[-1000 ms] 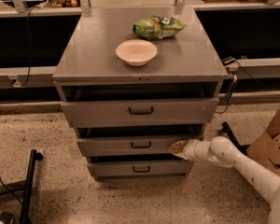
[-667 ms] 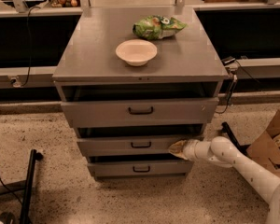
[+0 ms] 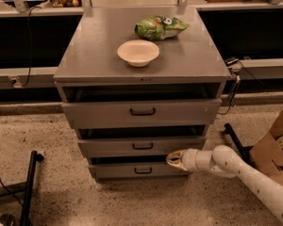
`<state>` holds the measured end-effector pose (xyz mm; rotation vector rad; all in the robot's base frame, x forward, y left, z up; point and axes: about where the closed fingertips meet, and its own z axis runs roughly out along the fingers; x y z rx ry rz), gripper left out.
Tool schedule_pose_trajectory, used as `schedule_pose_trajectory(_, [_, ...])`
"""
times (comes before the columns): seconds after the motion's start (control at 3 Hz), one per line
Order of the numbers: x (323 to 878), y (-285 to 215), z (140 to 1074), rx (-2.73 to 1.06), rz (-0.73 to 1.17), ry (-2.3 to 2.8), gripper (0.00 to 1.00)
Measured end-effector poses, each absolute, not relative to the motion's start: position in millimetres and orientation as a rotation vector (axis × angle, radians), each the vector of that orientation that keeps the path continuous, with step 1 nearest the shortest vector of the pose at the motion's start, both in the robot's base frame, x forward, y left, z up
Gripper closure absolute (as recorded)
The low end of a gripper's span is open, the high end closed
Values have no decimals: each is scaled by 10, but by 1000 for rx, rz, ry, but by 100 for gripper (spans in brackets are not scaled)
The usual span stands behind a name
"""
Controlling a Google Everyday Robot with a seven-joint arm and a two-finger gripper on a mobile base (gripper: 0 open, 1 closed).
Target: Close middle drawer
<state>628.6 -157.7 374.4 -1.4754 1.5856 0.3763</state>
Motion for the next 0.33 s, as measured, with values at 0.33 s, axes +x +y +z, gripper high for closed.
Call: schedule_pose_trajectory(0.33, [5592, -1282, 3769, -1548, 491, 1509, 100])
